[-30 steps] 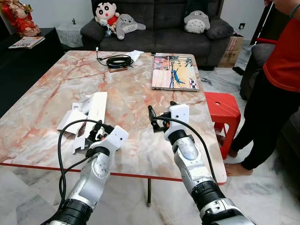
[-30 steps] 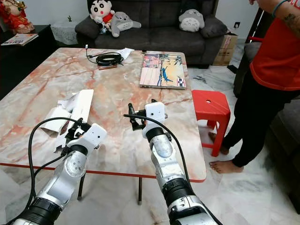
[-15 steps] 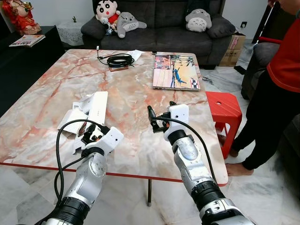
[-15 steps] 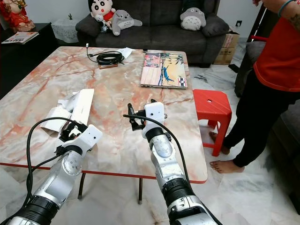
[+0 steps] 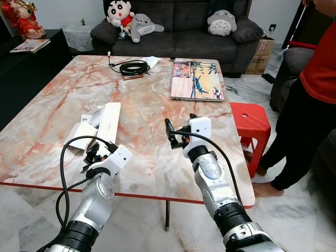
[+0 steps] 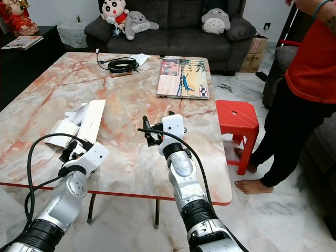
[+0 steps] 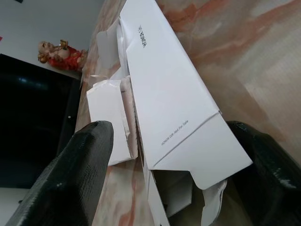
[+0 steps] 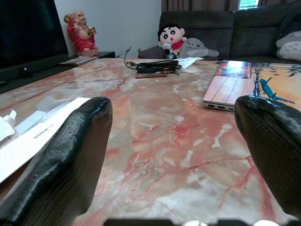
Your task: Picking trash to rubbish bin
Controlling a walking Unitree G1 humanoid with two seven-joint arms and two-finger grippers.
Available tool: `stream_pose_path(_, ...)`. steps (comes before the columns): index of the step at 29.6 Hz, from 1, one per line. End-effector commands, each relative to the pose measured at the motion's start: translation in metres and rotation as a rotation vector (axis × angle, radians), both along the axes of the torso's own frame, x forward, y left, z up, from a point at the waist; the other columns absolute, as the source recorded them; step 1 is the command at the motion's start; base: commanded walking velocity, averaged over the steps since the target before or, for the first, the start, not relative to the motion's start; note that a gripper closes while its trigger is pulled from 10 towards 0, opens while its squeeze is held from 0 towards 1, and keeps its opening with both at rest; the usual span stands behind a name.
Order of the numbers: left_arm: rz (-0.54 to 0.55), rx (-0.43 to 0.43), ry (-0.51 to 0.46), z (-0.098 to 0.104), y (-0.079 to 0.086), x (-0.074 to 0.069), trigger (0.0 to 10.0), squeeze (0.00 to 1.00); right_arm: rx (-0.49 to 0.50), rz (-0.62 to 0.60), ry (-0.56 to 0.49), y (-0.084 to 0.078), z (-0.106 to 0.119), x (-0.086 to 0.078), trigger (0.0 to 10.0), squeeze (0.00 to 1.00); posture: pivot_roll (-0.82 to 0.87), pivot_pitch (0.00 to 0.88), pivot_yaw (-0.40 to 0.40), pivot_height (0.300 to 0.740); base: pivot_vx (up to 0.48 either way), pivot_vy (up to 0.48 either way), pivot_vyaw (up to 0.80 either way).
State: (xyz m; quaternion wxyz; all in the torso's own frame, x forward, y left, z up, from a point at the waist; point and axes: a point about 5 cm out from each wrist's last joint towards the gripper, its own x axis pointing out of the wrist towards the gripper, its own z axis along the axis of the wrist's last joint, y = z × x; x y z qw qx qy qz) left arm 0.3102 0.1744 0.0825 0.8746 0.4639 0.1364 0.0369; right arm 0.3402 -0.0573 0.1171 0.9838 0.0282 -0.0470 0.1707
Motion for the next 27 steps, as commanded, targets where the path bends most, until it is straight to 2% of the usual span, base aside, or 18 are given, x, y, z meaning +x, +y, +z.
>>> stream_pose_path(1, 0.009, 0.008, -0.011, 0.0038, 0.0023, 0.0024, 10.0, 0.0, 0.003, 0.011, -0.002, 0.0029, 0.0012, 0.0002, 10.0, 0.0, 0.0, 0.0, -0.003, 0.74, 0.0, 0.0, 0.0)
stream_pose_path(2, -0.001, 0.018, -0.021, 0.0056, 0.0011, 0.0033, 2.3, 0.0, 0.005, 0.009, -0.001, 0.0027, 0.0013, 0.0003, 10.0, 0.0, 0.0, 0.0, -0.003, 0.74, 0.0, 0.0, 0.0)
stream_pose_path(3, -0.003, 0.019, -0.023, 0.0061, 0.0007, 0.0036, 2.3, 0.0, 0.005, 0.009, -0.001, 0.0027, 0.0013, 0.0003, 10.0, 0.0, 0.0, 0.0, -0.003, 0.74, 0.0, 0.0, 0.0)
stream_pose_path(4, -0.008, 0.019, -0.024, 0.0065, -0.0003, 0.004, 0.0, 0.0, 0.005, 0.007, -0.001, 0.0024, 0.0013, 0.0004, 10.0, 0.0, 0.0, 0.0, -0.003, 0.74, 0.0, 0.0, 0.0)
stream_pose_path(27, 0.002, 0.016, -0.035, 0.0096, -0.0028, 0.0066, 0.0, 0.0, 0.008, -0.001, 0.0, 0.0, 0.0024, 0.0019, 10.0, 0.0, 0.0, 0.0, -0.01, 0.74, 0.0, 0.0, 0.0)
